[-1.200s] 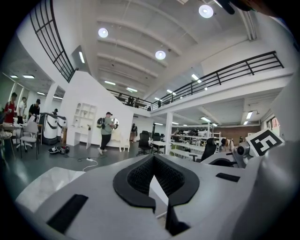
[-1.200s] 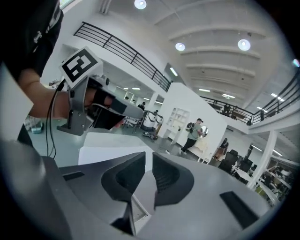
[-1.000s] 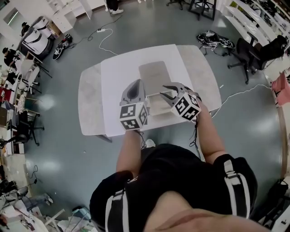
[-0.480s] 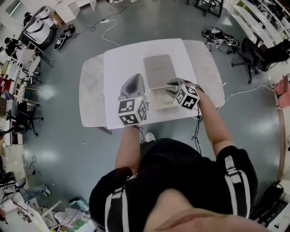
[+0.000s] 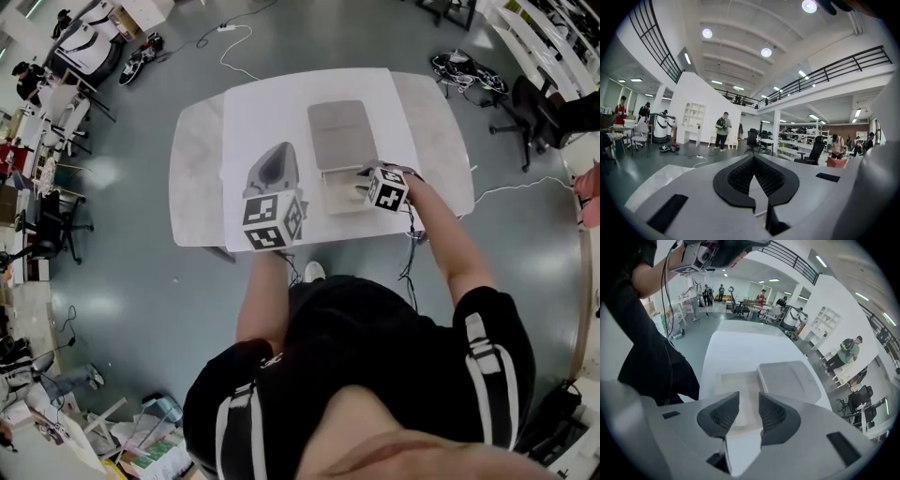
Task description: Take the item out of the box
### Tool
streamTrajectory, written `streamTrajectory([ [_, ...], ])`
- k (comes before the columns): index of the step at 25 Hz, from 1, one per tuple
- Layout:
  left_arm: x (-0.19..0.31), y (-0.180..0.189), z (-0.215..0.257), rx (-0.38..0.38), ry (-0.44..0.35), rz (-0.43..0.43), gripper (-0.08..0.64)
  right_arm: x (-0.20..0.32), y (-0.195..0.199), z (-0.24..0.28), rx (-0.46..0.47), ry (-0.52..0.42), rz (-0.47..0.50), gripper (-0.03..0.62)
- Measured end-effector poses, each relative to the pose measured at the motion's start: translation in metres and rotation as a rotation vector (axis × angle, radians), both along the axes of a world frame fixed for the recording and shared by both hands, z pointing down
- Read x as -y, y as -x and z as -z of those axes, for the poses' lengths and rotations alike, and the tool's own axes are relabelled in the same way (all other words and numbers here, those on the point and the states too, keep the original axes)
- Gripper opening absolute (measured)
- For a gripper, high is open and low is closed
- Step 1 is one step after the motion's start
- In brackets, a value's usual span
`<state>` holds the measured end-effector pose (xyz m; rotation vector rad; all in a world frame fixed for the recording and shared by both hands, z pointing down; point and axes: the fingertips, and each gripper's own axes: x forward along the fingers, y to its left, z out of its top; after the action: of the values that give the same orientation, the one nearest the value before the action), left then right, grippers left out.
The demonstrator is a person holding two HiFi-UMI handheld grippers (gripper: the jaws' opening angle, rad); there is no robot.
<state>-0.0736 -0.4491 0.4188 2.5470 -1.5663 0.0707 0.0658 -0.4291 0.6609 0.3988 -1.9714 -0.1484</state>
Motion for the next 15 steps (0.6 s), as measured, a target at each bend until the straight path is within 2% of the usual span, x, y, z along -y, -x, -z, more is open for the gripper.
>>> streamTrajectory([
  [7,-0.001,0.011,-0.003,0.021,0.005,0.019,0.011,0.001,0.002,-0.039,-0.058,0.058,0.040,0.122],
  [15,-0.003,0.026,-0.004,0.032,0.011,0.053,0.011,0.002,0.000,-0.073,-0.104,0.138,0.039,0.147],
])
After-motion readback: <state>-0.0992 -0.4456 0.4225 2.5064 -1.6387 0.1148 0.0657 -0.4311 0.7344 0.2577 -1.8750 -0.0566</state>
